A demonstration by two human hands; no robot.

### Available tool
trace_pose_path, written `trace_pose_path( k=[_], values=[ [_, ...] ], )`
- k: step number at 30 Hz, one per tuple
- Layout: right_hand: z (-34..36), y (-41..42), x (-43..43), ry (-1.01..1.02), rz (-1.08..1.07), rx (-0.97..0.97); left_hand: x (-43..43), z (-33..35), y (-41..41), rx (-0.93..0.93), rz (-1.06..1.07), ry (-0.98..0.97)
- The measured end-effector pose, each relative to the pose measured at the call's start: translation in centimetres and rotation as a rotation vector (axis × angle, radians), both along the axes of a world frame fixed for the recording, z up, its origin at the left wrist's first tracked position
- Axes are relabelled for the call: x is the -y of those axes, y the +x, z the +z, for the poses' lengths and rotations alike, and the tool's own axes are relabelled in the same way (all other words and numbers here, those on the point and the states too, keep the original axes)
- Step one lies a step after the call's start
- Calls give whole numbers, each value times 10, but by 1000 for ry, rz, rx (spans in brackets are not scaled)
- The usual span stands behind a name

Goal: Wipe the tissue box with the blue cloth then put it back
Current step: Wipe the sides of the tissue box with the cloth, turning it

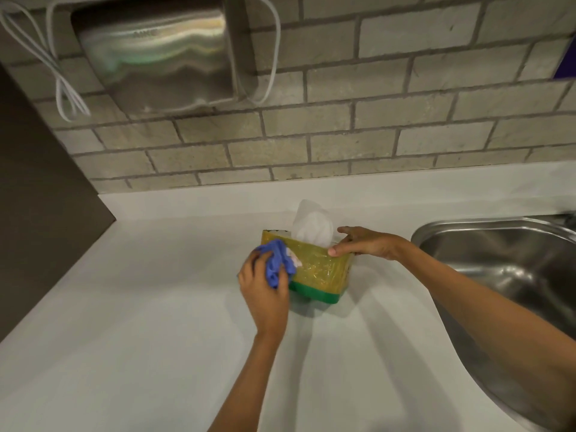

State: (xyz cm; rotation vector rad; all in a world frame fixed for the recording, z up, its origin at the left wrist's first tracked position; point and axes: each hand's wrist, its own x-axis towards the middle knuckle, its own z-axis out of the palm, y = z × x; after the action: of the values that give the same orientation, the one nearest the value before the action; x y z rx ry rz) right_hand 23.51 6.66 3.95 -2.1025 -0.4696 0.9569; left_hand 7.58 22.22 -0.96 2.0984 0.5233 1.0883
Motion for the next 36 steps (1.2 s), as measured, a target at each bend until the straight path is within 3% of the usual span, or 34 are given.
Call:
trace_pose_path(
  k=[4,13,16,19,21,25,29,36],
  values=[
    [0,-1,-4,-4,-17,23,4,0,4,-26,35,-48],
    [1,-10,-3,12,-49,50,50,-16,-27,-74,-278,168],
    [-1,-16,-2,53,-71,85,48,-14,-39,-16,-316,-172],
    [-2,-27,-2,103,-104,157,41,-6,-39,78,-151,-626],
    [-4,-37,-2,72,-118,272,33,-5,-37,76,-63,-801],
    [-9,-56,-3,-18,-168,518,29,-7,-33,-35,-43,-978],
    [-14,-70,-3,-91,-229,607,37,-11,-29,-149,-61,-1127],
    [-4,-90,12,116,-341,351,39,-10,-15,-171,-99,-1331]
  ],
)
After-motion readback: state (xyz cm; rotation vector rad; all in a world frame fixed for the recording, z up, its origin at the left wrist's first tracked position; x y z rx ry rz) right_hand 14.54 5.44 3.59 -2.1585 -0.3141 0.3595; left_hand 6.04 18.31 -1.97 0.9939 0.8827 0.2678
